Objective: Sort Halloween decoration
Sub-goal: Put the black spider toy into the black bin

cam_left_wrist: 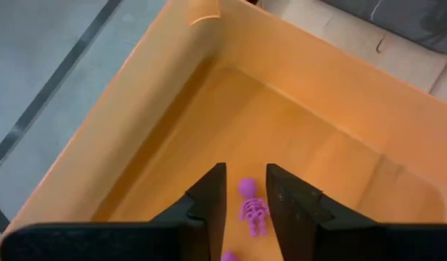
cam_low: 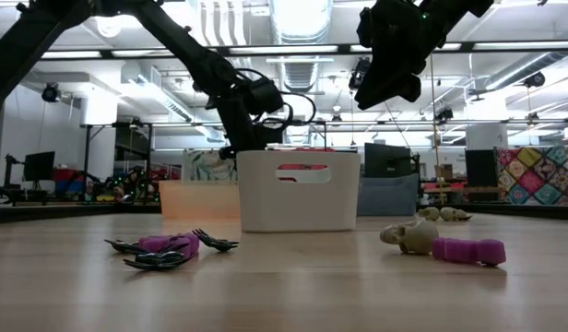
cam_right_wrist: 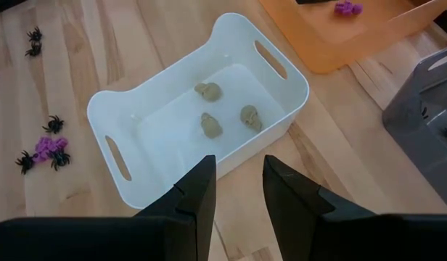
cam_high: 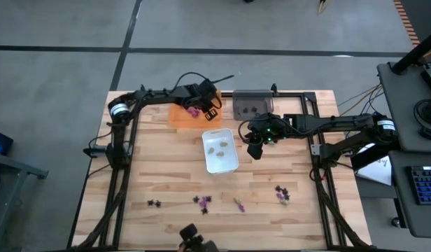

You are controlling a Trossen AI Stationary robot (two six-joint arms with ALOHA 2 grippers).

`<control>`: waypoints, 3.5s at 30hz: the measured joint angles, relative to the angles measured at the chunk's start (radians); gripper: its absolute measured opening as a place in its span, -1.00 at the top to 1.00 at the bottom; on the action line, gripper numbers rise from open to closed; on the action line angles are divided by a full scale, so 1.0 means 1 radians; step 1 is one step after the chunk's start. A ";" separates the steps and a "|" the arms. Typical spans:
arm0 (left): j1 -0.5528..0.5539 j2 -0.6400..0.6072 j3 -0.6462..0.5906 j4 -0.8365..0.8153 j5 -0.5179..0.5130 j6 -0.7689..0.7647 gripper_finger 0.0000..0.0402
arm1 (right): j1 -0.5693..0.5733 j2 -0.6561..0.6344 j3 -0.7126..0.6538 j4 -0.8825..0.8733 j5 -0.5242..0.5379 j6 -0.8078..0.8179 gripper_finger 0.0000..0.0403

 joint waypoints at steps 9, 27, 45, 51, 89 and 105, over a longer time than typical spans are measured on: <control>-0.055 -0.124 -0.017 -0.062 0.000 -0.029 0.53 | 0.000 0.000 0.000 0.000 -0.001 0.064 0.48; -0.400 -0.551 -0.376 0.175 0.002 -0.104 0.61 | 0.212 0.001 0.000 -0.031 -0.002 0.301 0.48; -0.626 -0.679 -0.620 0.602 0.002 -0.105 0.61 | 0.415 0.171 0.001 -0.321 -0.120 0.694 0.48; -0.626 -0.679 -0.610 0.608 0.002 -0.082 0.61 | 0.475 0.225 0.001 -0.443 -0.168 0.830 0.48; -0.626 -0.678 -0.610 0.618 0.002 -0.056 0.61 | 0.560 0.475 0.007 -0.440 -0.158 0.871 0.48; -0.626 -0.678 -0.610 0.617 0.002 -0.056 0.61 | 0.561 0.460 0.003 -0.440 -0.134 0.872 0.64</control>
